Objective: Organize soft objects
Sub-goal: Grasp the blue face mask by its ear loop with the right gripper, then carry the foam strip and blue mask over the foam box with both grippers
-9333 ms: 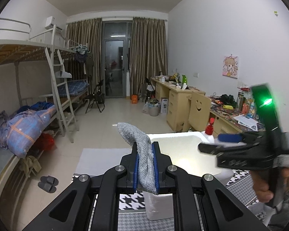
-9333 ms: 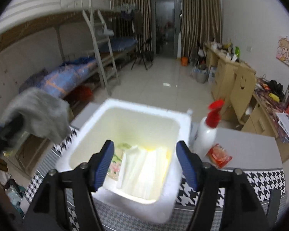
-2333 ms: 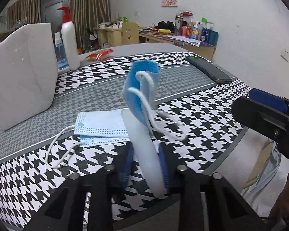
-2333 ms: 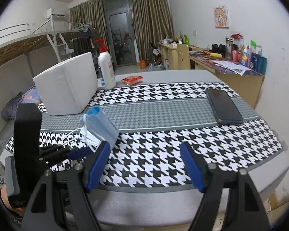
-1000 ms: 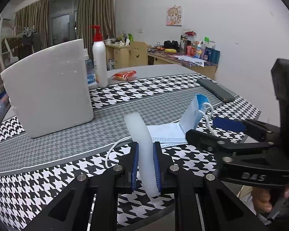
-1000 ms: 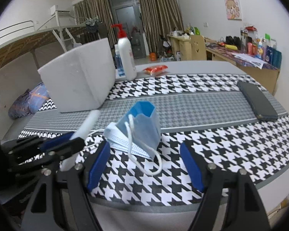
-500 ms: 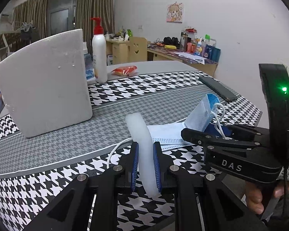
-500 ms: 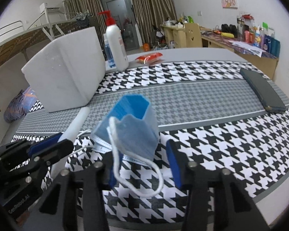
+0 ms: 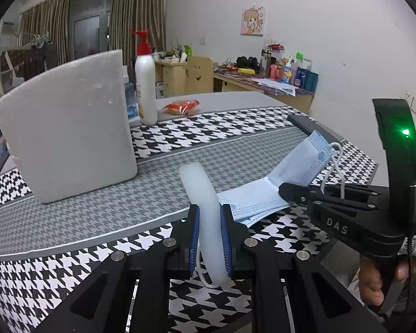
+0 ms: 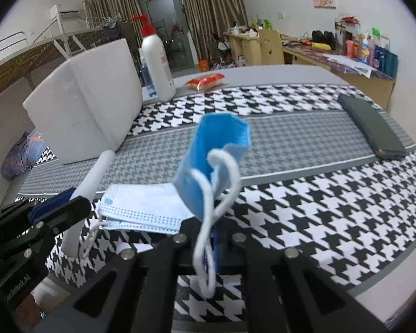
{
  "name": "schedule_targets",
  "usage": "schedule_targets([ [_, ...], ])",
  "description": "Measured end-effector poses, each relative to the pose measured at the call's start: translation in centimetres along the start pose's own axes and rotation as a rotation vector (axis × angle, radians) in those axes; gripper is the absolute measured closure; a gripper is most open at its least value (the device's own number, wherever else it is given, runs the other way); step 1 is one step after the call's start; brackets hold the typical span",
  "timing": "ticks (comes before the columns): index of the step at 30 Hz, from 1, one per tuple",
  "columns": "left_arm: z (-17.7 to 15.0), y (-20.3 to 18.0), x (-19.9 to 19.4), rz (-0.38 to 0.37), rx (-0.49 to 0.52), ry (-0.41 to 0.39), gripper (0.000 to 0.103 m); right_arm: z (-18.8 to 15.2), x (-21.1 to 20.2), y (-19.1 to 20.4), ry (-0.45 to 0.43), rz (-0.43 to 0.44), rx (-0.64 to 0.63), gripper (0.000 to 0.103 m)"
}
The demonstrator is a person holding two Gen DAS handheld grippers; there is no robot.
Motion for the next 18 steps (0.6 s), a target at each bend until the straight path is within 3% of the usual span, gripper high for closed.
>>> schedule_targets([
  [18, 1.0, 0.7, -2.1, 0.028, 0.011, -0.060, 0.087, 1.4, -4.2, 1.4, -0.080, -0.042, -0.073, 0.096],
])
Point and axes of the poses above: each gripper's, at about its wrist camera, not at the fingertips, and x roughly the way its jaws point, y to its left, z to its top, the point moved 9 cm from there along x, roughly the way its jaws point, and after that the axes turned 13 degrees about z, right-handed, at the moved point
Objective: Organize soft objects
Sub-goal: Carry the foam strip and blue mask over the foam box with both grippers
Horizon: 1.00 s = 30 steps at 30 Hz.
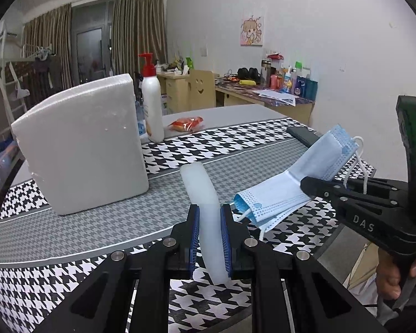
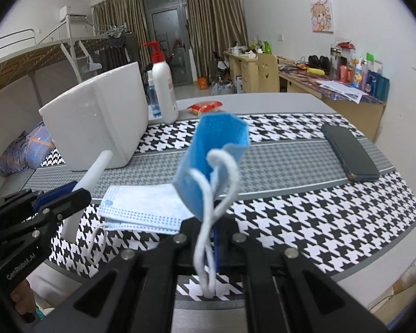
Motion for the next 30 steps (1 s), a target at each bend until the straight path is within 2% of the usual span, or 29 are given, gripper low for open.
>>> schedule_targets([
  [30, 3.3, 3.4, -4.0, 0.018, -0.006, -0.099, 0.087, 4.2, -2.7, 3.0, -0.111, -0.015, -0.079, 0.096],
])
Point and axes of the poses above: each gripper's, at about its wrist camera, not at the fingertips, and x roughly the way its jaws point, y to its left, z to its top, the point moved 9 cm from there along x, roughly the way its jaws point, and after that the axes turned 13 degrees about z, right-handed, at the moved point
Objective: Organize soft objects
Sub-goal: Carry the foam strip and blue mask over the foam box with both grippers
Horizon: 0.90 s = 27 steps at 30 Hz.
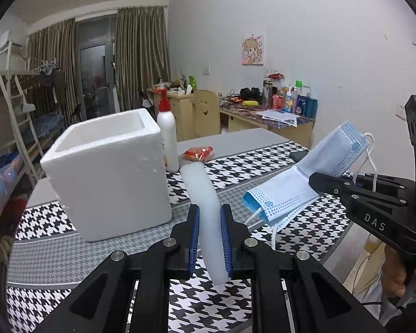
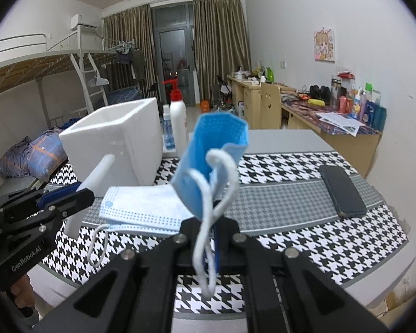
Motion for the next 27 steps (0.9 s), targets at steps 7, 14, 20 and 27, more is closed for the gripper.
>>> schedule_targets([
  [7, 1.9, 0.8, -0.9, -0.007, -0.011, -0.027, 0.087, 1.3, -0.4, 0.6, -0.030, 0.009, -0.014, 0.096],
  [14, 3.9, 1.5, -1.8, 0.031, 0.002, -0.084, 0.087, 2.5, -0.5, 0.8, -0.052, 0.017, -0.020, 0.096],
  [20, 5.1, 2.1, -1.8, 0.054, 0.007, -0.110, 0.087, 3.9, -0.6, 1.5, -0.076, 0.024, -0.030, 0.096],
  [27, 6.8, 3.6, -2.1, 0.083, -0.010, -0.152, 0.087, 5.4, -0.3, 2.2, -0.088, 0.045, -0.044, 0.096],
])
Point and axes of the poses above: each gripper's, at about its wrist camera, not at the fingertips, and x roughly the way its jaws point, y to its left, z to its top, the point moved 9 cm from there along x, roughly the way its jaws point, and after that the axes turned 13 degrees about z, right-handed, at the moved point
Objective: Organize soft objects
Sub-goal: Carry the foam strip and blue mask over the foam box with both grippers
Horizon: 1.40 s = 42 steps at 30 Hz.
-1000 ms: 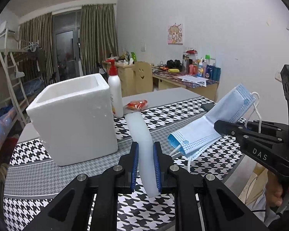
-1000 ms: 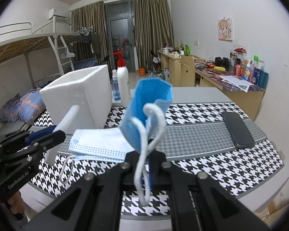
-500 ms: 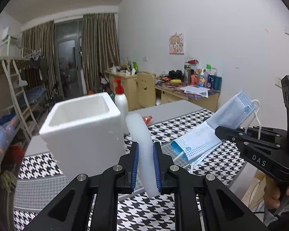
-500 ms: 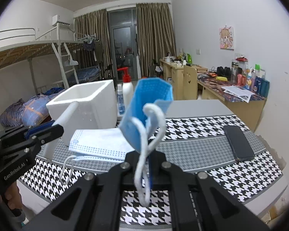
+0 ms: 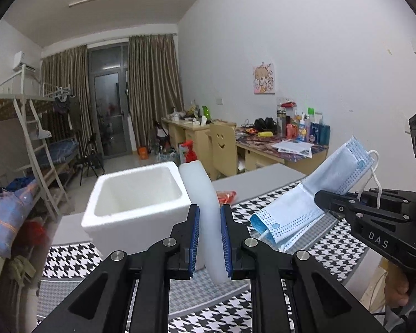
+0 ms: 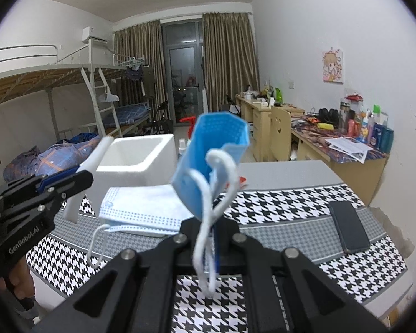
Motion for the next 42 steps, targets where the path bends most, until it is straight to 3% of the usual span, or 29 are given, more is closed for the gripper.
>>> schedule_targets([
  [21, 3.0, 4.2, 1.2, 0.078, -0.061, -0.069, 0.087, 4.7, 2.1, 2.2, -0.058, 0.039, -0.068, 0.096],
  [35, 3.2, 5.9, 3.0, 0.115, -0.084, -0.054, 0.087, 7.2, 4.2, 3.0, -0.102, 0.044, -0.105, 0.096],
  [42, 3.8, 6.7, 4.0, 0.124, -0.096, -0.045, 0.087, 7.8, 5.6, 3.6, -0.078, 0.062, -0.101, 0.096],
])
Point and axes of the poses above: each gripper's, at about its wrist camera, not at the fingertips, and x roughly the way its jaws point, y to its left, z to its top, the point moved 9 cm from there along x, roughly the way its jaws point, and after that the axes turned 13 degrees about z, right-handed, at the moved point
